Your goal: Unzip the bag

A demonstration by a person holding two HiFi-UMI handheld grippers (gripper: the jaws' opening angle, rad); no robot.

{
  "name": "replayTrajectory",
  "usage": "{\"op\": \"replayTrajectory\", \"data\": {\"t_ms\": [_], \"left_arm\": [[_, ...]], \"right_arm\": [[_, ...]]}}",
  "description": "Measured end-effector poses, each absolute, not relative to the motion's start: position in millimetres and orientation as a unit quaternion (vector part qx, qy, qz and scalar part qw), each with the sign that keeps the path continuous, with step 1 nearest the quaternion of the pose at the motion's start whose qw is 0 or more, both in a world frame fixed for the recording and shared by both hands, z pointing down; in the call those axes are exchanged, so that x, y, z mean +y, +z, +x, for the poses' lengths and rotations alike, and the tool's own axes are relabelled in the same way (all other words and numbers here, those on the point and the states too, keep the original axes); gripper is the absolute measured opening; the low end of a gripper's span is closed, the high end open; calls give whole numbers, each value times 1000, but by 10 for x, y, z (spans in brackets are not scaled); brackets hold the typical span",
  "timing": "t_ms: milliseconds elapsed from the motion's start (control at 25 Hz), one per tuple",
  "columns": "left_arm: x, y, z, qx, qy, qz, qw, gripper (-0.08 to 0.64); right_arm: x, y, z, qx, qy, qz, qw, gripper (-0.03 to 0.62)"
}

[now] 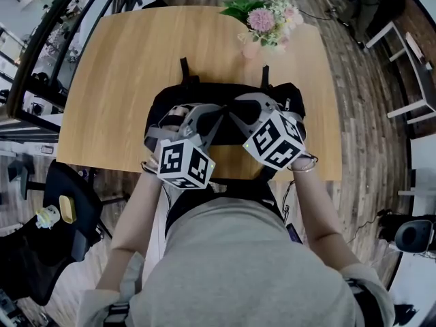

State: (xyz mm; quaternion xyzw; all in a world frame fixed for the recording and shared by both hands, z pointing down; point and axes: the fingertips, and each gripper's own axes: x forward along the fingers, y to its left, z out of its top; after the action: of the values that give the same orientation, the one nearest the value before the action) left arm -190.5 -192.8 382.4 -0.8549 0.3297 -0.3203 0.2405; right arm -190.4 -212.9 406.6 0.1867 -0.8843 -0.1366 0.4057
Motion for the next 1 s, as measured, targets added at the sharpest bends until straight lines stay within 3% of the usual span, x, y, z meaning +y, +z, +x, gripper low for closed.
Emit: {"op": "replayTrajectory", "data": {"t_ms": [120, 240, 1000], "left_arm": [[-1903, 3828, -1904, 329, -321, -854, 244, 18], [-1896, 3834, -1917, 329, -321, -853, 247, 17], [-1795, 3969, -2326, 360, -340, -840, 221, 18]], "right_arm": [[-2095, 4101, -1911, -883, -136, 178, 412, 85], [-2072, 4125, -1924, -881, -139, 175, 418, 34], [-2099, 4160, -1799, -889, -74, 224, 393, 26]]}}
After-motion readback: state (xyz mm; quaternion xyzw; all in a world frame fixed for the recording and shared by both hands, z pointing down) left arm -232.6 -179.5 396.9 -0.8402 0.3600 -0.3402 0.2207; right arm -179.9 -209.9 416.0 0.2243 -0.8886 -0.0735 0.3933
